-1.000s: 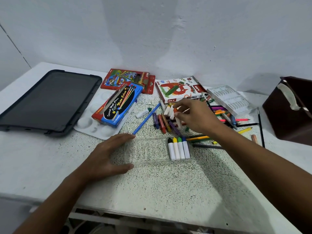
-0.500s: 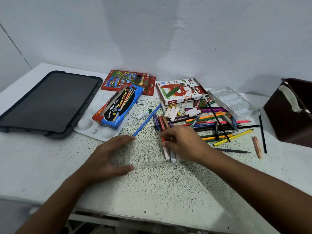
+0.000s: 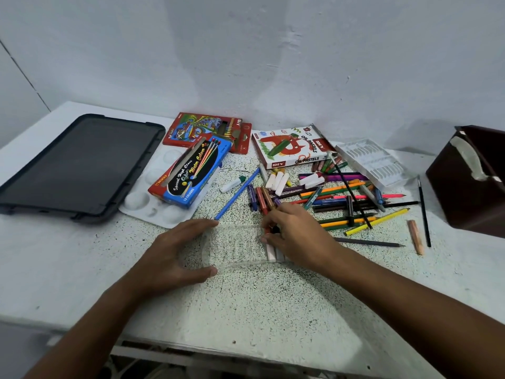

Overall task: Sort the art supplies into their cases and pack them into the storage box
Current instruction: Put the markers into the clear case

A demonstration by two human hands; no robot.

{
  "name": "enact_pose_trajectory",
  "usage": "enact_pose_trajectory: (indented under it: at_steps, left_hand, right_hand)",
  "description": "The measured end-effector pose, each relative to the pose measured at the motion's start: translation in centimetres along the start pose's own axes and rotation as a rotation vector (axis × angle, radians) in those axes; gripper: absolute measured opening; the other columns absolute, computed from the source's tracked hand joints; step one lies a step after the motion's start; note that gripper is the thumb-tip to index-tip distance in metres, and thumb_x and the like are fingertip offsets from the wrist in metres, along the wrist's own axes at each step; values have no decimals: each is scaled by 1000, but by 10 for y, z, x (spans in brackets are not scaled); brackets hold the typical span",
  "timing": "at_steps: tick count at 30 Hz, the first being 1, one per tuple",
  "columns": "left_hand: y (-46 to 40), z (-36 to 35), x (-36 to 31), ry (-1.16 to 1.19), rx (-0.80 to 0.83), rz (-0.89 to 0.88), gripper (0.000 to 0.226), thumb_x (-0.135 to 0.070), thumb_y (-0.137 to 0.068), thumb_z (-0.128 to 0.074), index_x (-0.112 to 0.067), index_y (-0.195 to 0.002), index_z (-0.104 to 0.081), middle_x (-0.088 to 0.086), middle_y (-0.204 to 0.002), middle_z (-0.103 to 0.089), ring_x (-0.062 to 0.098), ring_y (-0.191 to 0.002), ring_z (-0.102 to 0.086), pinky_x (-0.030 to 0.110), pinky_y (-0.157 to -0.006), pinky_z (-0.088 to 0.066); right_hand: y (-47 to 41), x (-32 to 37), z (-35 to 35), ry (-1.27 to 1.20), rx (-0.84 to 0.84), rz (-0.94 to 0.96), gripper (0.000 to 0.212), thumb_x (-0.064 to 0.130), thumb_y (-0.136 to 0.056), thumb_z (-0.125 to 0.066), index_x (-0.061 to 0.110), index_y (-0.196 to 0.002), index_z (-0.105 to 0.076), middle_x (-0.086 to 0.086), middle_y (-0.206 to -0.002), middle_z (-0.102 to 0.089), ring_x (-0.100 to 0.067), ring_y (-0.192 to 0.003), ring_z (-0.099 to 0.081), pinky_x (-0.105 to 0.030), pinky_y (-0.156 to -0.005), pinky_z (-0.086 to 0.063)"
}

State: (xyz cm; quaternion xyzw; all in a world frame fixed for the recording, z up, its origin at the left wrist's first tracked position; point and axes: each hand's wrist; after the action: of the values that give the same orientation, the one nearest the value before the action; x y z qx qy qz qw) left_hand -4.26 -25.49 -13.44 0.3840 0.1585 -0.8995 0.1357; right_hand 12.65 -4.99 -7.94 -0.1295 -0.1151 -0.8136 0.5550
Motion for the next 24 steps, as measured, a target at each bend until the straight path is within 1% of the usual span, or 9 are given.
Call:
enact_pose_trajectory:
  at_steps: [4,8,11,14,17,18,20,22,24]
  left_hand:
    - [0,0,-2,7,-2,-16,78,-57,-64,-76,-33,-134,-52,-16,-136,-54,-6,-126,-47,6,-102,-32]
    - [0,1,-3,8,0,-23,78,-56,-64,-77,-30,-134,-53,-16,-136,-54,-7,-126,-46,4,-101,-31]
    - [1,2,-3,18,16,-20,78,-57,-64,-77,-35,-134,-52,-16,-137,-53,-4,-127,-46,7,-103,-33]
    - [0,3,-4,32,17,-31,77,-53,-64,-78,-34,-134,-52,-17,-135,-54,-1,-126,-48,11,-104,-34]
    - [0,4,-4,34,15,-38,74,-50,-67,-76,-33,-135,-52,-17,-134,-55,1,-126,-50,14,-105,-36]
    - [0,4,-4,37,15,-37,73,-50,-68,-75,-33,-135,-52,-18,-134,-54,1,-126,-50,13,-104,-35]
    - [1,4,-2,36,14,-31,72,-49,-69,-74,-33,-135,-51,-20,-134,-54,0,-125,-50,11,-103,-35]
    - [1,3,-2,39,13,-23,72,-50,-69,-74,-35,-135,-51,-20,-135,-54,0,-125,-49,11,-103,-35]
    - [1,3,-2,46,8,-23,72,-49,-68,-75,-35,-135,-51,-20,-135,-54,0,-125,-50,12,-103,-35]
  right_hand:
    - [0,-1,-2,8,-7,25,32,36,-91,-57,19,-118,-59,2,-120,-53,-14,-110,-41,-29,-93,-36]
    - [-7,-8,7,-87,-58,15,23,34,-95,-54,21,-111,-61,6,-106,-53,-9,-98,-48,-26,-88,-44]
    - [-29,-25,22,-130,-174,-100,20,28,-96,-54,19,-111,-62,-1,-105,-59,-14,-92,-56,-32,-82,-49]
    - [-55,-45,32,-139,-194,-252,25,28,-96,-54,14,-116,-59,-7,-105,-66,-17,-80,-61,-34,-74,-52]
    - [-73,-53,30,-152,-159,-375,33,33,-96,-55,11,-121,-54,-9,-107,-64,-16,-73,-58,-28,-62,-43]
    - [-77,-53,29,-164,-152,-406,35,35,-95,-55,11,-121,-53,-10,-107,-63,-18,-76,-58,-28,-61,-42]
    - [-83,-52,28,-143,-143,-445,37,36,-94,-57,8,-118,-53,-11,-102,-62,-23,-83,-58,-31,-66,-46]
    - [-88,-50,29,-121,-134,-474,35,34,-93,-58,5,-111,-56,-9,-94,-59,-25,-84,-59,-37,-73,-52]
    - [-92,-50,29,-152,-134,-494,32,32,-91,-61,2,-102,-62,-8,-91,-63,-25,-83,-62,-40,-76,-55]
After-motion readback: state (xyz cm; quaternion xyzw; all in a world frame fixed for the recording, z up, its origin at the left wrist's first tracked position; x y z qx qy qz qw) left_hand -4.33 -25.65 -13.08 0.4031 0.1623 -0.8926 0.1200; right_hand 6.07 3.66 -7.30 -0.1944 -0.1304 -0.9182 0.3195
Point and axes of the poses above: each hand's wrist, its own y-axis away from the middle knuckle, its own z-axis out of the back of the hand, x = y × z
